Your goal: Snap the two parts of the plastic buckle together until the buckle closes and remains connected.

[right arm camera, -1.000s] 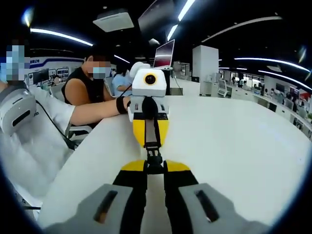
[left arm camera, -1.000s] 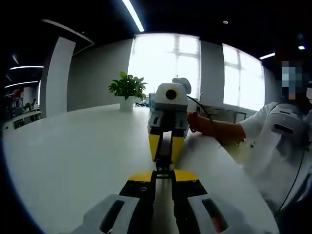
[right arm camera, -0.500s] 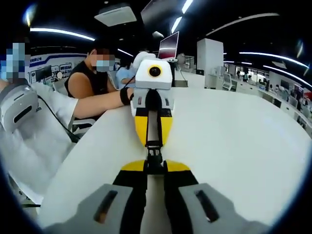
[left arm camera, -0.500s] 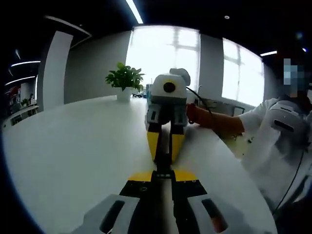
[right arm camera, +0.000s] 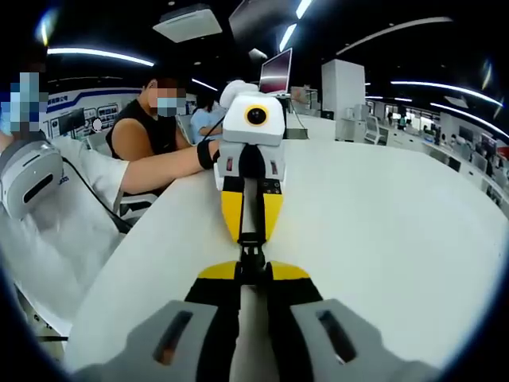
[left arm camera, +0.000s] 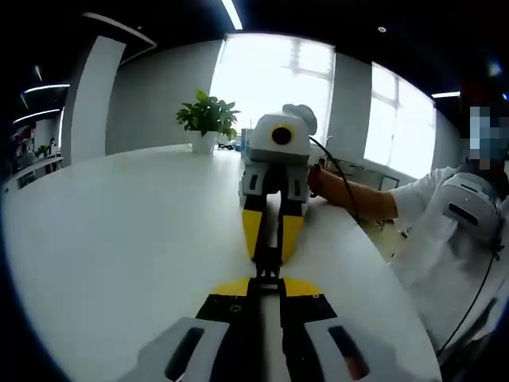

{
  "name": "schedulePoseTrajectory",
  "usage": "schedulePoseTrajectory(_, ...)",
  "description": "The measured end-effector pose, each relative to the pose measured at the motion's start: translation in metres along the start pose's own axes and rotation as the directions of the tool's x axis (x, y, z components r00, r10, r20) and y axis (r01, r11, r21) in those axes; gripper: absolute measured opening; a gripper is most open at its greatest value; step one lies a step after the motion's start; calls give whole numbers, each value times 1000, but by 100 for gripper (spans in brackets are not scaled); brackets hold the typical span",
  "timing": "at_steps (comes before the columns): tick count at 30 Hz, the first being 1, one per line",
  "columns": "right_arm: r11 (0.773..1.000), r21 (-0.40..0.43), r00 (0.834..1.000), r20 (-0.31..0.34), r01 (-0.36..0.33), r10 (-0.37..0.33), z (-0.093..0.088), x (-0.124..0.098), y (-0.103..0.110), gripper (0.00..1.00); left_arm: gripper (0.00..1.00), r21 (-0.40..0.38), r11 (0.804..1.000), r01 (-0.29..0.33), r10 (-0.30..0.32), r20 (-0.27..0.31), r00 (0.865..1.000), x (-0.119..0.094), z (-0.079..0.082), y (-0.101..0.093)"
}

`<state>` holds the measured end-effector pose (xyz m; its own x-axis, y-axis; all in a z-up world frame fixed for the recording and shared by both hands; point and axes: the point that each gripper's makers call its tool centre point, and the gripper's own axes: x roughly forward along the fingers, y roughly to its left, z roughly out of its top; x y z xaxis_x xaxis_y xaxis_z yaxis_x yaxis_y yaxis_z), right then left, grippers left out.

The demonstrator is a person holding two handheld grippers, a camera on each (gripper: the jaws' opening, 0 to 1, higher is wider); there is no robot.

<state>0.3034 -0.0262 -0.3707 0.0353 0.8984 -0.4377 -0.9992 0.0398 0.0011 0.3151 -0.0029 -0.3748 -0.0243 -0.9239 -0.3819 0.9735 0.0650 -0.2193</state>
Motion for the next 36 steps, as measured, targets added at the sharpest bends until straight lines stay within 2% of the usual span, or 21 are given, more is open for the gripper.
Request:
schedulePoseTrajectory(3,1000,3,1000,-4,3,-3,0,1,2,10,9,12,1000,4,-4,4,1000,1,-1,-3)
schedulePoseTrajectory(4,1000,-1,1000,0,0,0,0,1,3,10,9,43,999,7,-8,8,1000,1,-1,-3)
schedulePoseTrajectory(7,1000,-16,1000,20,-11,11,1,5,6,10,9,40,999,11,-12,1,1000,7,-3,-15)
schedulePoseTrajectory(15,1000,-22,1000,6,-2,2,1,4,5,9,8,25,999,24,-25,14,1000,7,-3,-15)
schedulePoseTrajectory(25,1000,-14,1000,9,-7,8,1,3,-1,9,7,47,998,28,-28,15,999,7,-4,-19)
schedulePoseTrajectory(30,1000,-19,1000,8,-1,1,1,5,4,9,7,46,999,27,-28,15,999,7,-4,-20)
schedulePoseTrajectory(31,1000,-6,999,38,6,-6,5,13,4,9,7,47,998,30,-31,25,999,11,-1,-21)
schedulePoseTrajectory(32,1000,-30,1000,-5,5,-6,2,10,5,8,7,36,999,7,-8,30,1000,13,-5,-18)
schedulePoseTrajectory(33,999,-35,999,-22,29,-30,3,10,1,8,7,83,997,10,-12,22,1000,14,-10,-18)
schedulePoseTrajectory(34,995,-8,995,-26,96,-96,7,10,-12,8,7,66,998,-3,1,33,999,12,-10,-13)
schedulePoseTrajectory(36,999,-26,999,16,30,-30,10,14,-7,9,8,51,998,25,-27,36,999,8,-10,-19)
